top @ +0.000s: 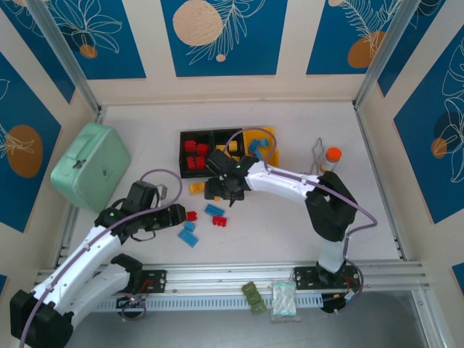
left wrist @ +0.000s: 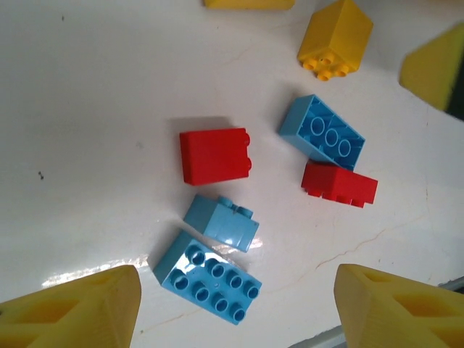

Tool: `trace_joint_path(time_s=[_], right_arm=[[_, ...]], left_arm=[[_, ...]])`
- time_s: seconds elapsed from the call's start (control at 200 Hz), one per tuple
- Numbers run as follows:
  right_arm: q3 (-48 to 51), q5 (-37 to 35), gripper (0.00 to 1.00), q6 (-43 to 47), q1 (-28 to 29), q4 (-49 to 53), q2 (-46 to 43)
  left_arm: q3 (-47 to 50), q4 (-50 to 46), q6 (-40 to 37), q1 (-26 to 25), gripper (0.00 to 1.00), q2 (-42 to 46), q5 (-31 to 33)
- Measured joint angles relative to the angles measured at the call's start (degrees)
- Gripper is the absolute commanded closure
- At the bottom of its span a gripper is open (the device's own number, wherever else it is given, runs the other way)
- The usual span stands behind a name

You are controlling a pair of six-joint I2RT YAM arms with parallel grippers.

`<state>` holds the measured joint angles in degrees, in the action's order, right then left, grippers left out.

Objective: Sort the legos into containers by color
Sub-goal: Pick up the lego from the center of the table.

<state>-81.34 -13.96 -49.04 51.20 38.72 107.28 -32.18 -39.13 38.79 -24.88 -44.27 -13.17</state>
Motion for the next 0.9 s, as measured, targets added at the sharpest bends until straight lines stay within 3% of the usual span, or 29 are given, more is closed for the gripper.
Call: trace_joint_path(time_s=[0.2,0.365,0.525,0.735,0.9], right_arm=[[-6.08,-0.24,0.29,-1.25,-0.83,2.1,7.63],[-8.94,-0.24,0.41,-1.84,-1.42,3.69,11.85],[-9.01,-0.22,0.5,-2.1,-2.08,4.07,12.96],[-9.25,-0.28,0.7,-1.2,-2.23,4.24,13.07],[-9.29,-0.72,0.74,-0.26,-2.19,4.24,12.98]], left_arm=[[0.87,-0.37,1.7,0.0,0.29,1.33,-0.39],[0.9,-0.35,1.92,0.0,0.29,0.28,-0.42],[1.09,-0.31,2.6,0.02,0.3,0.22,-0.5],[1.29,0.09,3.19,0.0,0.3,-0.11,-0.85],[1.51,1.38,3.67,0.0,0.3,-0.85,-1.66]])
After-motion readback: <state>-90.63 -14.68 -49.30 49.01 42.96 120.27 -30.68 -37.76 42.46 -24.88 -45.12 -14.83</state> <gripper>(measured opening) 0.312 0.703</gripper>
